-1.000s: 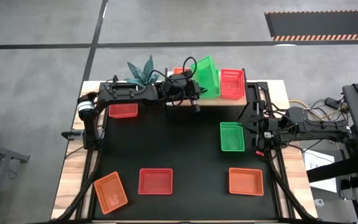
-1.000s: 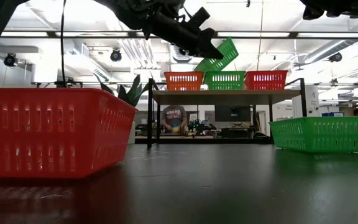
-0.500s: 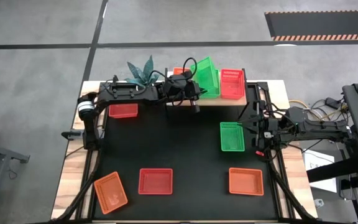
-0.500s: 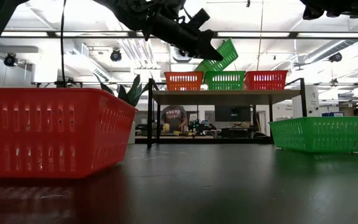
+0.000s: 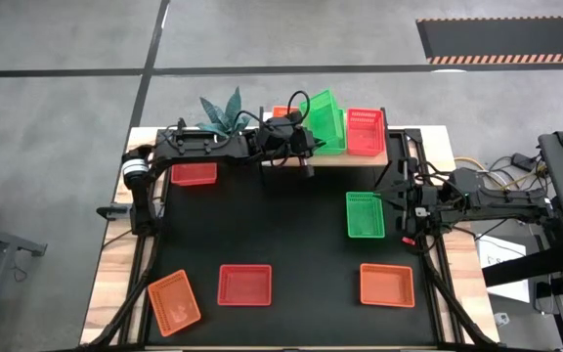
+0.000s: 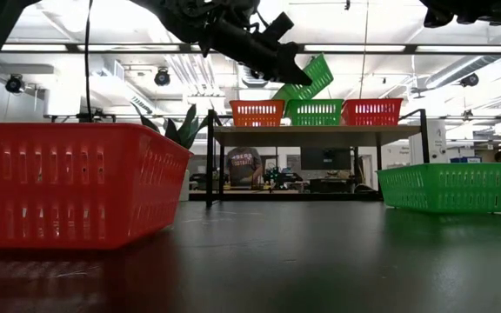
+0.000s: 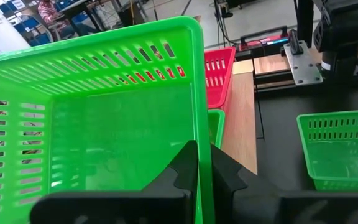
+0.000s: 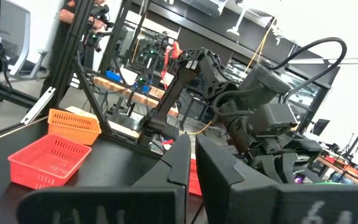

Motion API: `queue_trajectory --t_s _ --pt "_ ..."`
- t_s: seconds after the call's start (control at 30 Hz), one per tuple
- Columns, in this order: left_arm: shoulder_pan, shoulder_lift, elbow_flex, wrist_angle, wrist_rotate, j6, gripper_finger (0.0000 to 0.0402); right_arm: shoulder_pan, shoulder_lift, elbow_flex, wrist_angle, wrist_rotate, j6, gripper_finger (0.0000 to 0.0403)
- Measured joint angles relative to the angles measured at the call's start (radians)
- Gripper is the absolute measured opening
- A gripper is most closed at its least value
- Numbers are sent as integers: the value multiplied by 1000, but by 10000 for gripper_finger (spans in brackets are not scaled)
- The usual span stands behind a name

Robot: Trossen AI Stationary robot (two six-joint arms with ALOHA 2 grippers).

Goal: Stack baskets on shelf by color
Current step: Stack the left green bin on top of the green bin on the shelf

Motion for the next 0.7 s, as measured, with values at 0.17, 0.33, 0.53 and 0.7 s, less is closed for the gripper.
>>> queue_trajectory --t_s 0.17,0.33,0.53,0.7 --pt "0 0 0 -1 0 0 0 0 0 0 0 0 0 18" --pt "0 0 -1 0 1 0 0 0 0 0 0 0 0 18" --pt "0 0 -3 1 1 0 34 0 0 0 0 0 0 18" --pt "0 0 -1 2 -6 -3 83 0 0 0 0 0 0 18"
